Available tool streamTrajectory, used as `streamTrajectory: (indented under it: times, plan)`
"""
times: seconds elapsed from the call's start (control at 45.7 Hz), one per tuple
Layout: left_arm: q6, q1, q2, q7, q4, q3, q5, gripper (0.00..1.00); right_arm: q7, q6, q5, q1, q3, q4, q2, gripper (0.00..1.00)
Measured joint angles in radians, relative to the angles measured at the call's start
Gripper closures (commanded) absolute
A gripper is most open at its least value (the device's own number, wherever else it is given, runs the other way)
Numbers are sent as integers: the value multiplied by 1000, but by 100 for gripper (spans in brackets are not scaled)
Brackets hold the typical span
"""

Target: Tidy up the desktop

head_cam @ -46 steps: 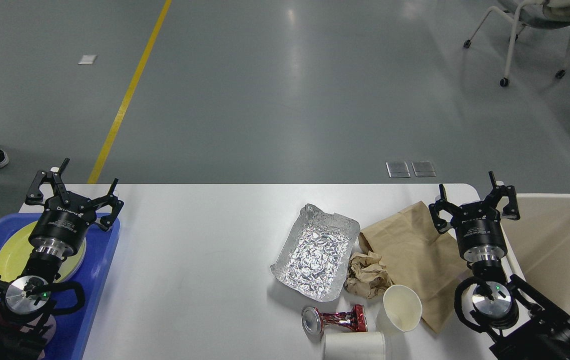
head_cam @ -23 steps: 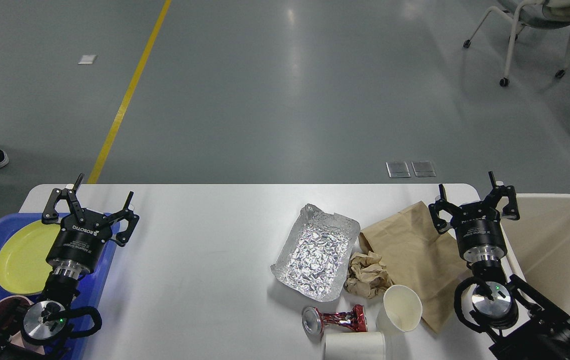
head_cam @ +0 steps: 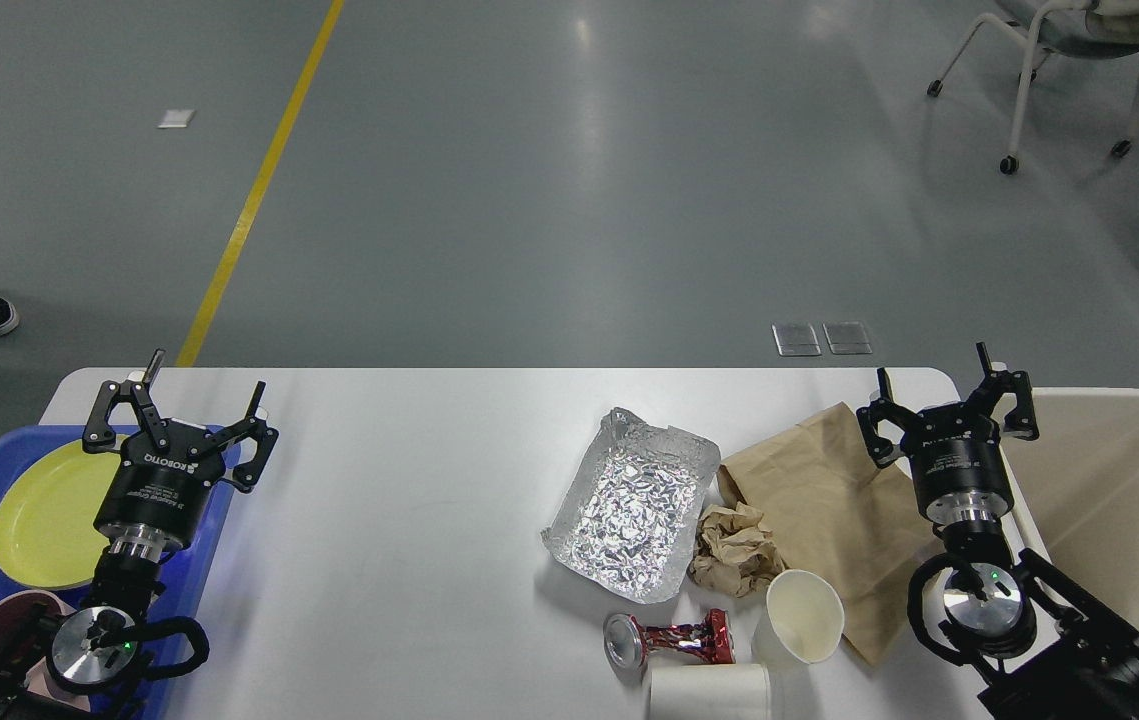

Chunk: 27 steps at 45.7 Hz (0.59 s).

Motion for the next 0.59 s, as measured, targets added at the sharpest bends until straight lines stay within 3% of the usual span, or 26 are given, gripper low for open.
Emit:
streamTrajectory:
  times: [0.591]
  plan:
    - [-5,0,2,4,0,4,1,4,0,0,0,0,0,0,0,0]
